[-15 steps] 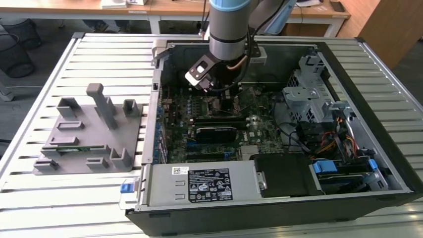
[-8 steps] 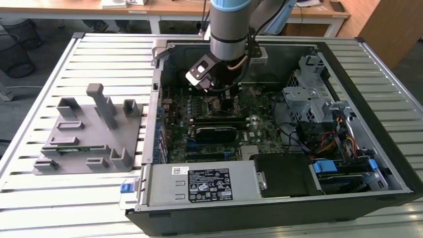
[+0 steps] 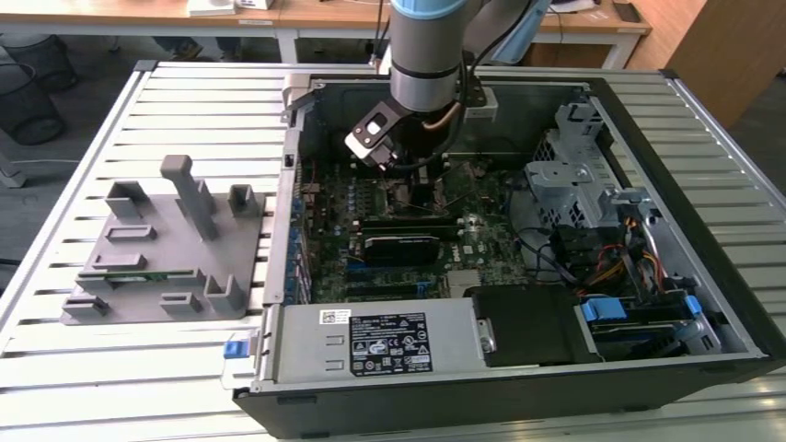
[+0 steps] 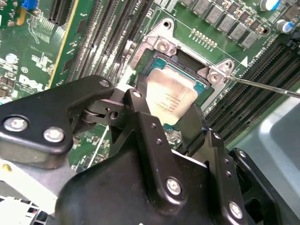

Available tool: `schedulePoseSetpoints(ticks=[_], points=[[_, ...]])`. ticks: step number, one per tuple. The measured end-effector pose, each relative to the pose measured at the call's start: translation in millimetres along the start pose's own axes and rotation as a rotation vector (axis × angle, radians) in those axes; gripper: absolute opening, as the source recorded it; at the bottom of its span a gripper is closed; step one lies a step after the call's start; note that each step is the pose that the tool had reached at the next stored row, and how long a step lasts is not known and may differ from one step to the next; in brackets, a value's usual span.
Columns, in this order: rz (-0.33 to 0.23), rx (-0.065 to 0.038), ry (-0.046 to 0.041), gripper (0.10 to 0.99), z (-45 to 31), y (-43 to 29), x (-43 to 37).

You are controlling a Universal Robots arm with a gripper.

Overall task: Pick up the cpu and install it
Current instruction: 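Place the cpu into insertion slot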

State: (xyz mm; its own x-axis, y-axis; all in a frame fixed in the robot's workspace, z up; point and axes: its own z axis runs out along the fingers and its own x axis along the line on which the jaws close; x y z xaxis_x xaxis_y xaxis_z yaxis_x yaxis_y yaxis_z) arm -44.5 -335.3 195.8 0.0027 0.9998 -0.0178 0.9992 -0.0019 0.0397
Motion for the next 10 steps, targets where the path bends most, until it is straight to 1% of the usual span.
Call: schedulePoseSetpoints(ticks=[10], points=[[0.0, -0.001, -0.0005, 0.525, 0.2, 0.3, 0.0]])
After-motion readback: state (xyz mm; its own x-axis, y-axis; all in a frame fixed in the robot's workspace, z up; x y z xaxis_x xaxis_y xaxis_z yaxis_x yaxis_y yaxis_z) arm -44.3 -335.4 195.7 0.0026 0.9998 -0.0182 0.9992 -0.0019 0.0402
